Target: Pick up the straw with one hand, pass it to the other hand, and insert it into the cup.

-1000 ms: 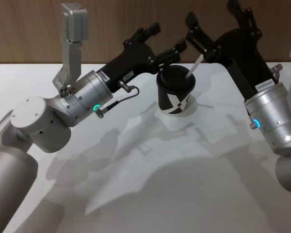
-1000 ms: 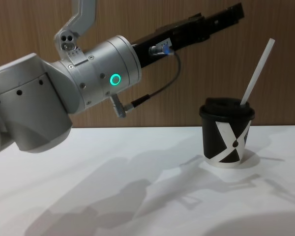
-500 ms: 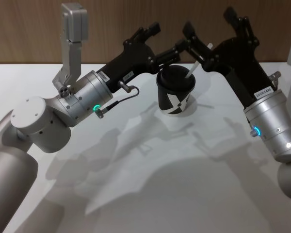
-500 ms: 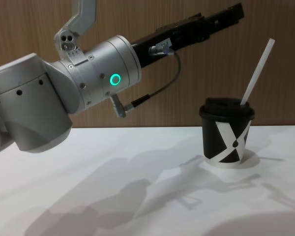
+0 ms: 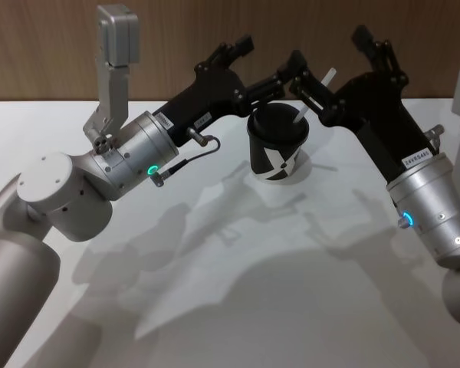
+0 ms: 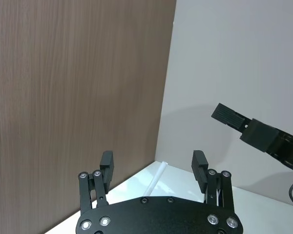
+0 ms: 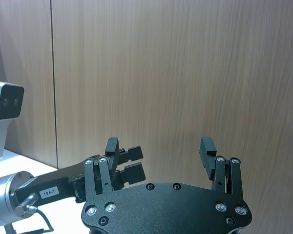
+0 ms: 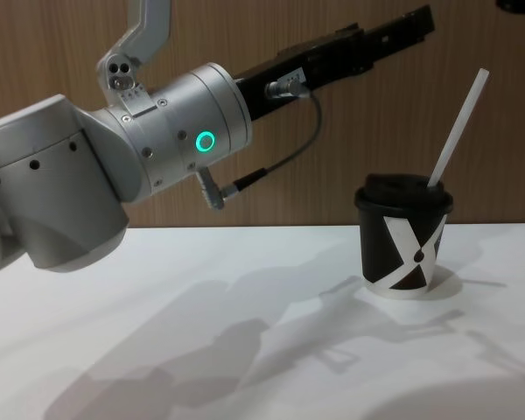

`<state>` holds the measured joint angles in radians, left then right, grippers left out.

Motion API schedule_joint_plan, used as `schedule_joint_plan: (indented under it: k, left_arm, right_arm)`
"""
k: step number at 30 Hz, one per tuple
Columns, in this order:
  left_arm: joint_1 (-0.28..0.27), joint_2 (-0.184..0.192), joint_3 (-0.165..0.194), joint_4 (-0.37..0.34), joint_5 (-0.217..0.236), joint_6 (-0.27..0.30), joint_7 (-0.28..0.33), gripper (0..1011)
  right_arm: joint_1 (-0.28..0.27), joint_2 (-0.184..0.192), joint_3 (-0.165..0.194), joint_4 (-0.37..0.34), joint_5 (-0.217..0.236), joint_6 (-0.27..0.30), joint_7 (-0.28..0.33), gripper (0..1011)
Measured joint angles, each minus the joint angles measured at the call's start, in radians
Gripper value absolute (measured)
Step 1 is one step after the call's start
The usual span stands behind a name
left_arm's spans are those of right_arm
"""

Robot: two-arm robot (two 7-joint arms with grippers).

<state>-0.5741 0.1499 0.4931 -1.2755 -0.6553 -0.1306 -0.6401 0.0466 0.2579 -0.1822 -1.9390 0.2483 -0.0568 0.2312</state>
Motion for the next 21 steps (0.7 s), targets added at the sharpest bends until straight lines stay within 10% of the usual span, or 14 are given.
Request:
schedule_joint_plan:
  k: [21]
  left_arm:
    - [0.000, 0.000, 0.000, 0.000, 0.000, 0.000, 0.000, 1003]
  right_arm:
    - [-0.017, 0.003, 0.001, -0.013, -0.008, 0.012, -0.004, 1001]
